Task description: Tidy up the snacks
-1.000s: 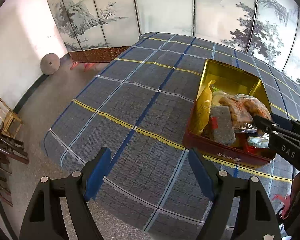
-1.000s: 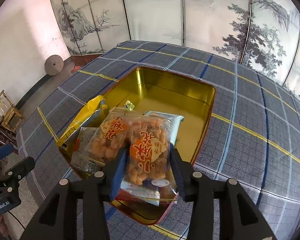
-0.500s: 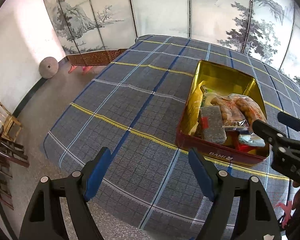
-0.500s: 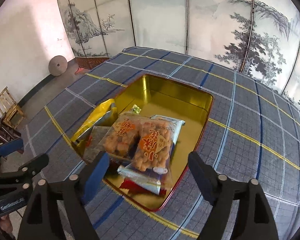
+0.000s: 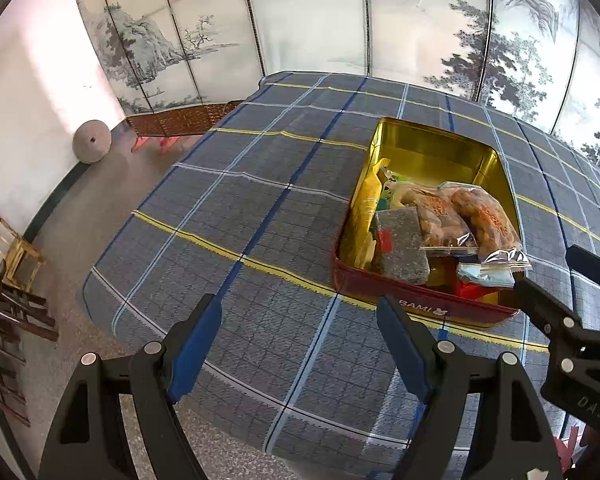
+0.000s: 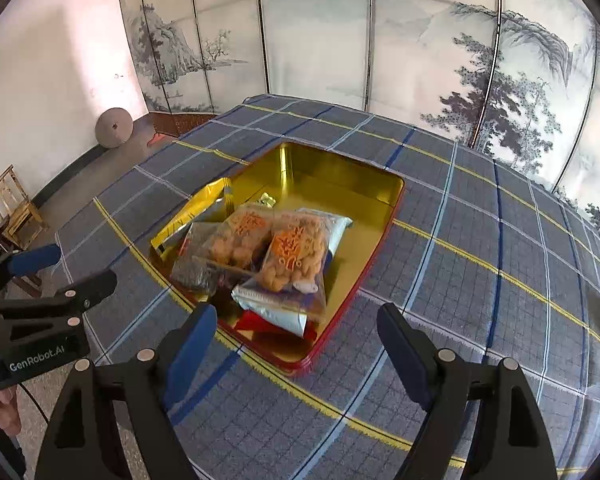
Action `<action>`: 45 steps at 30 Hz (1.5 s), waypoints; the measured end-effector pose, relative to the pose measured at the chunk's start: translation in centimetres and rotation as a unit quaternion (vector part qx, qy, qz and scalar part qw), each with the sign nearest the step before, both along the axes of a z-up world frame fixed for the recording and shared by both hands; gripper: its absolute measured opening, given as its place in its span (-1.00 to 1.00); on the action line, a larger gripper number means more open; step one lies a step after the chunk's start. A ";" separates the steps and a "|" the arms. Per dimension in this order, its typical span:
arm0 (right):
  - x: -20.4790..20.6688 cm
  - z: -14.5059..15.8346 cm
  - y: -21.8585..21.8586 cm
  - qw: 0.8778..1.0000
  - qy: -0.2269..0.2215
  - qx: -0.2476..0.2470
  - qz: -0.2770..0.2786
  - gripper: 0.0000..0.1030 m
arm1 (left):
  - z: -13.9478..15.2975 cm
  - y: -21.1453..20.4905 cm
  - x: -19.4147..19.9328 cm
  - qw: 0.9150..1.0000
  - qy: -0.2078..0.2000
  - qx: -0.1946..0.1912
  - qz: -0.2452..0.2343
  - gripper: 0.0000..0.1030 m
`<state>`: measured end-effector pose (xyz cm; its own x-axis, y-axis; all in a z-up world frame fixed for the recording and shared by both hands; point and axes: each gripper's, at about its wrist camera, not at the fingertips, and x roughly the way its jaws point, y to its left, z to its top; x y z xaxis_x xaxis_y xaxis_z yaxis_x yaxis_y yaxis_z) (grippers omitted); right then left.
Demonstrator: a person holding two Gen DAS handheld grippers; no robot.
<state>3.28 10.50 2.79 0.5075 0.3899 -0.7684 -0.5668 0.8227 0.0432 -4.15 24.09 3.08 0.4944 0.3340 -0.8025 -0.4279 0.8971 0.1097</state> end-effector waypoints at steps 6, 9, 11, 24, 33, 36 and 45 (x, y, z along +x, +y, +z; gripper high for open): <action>-0.2 -0.3 -0.4 1.000 0.003 -0.005 0.000 0.64 | 0.1 -0.4 0.1 1.000 0.002 0.004 -0.004 0.50; -0.3 -0.5 -0.5 1.000 0.005 -0.005 0.001 0.64 | 0.2 -0.5 0.1 1.000 0.001 0.004 -0.005 0.50; -0.4 -0.5 -0.5 1.000 0.006 -0.005 0.002 0.64 | 0.2 -0.6 0.2 1.000 0.002 0.006 -0.004 0.50; -0.3 -0.7 -0.7 1.000 0.014 -0.008 0.002 0.64 | 0.0 -1.1 0.5 1.000 0.006 0.006 -0.011 0.50; -0.2 -1.0 -0.7 1.000 0.014 -0.013 0.002 0.64 | -0.1 -1.3 0.7 1.000 0.008 0.005 -0.013 0.50; -0.2 -1.1 -0.7 1.000 0.017 -0.014 0.001 0.64 | -0.1 -1.3 0.7 1.000 0.008 0.006 -0.011 0.50; -0.2 -1.3 -0.7 1.000 0.018 -0.017 0.001 0.64 | -0.2 -1.3 0.6 1.000 0.008 0.001 -0.013 0.50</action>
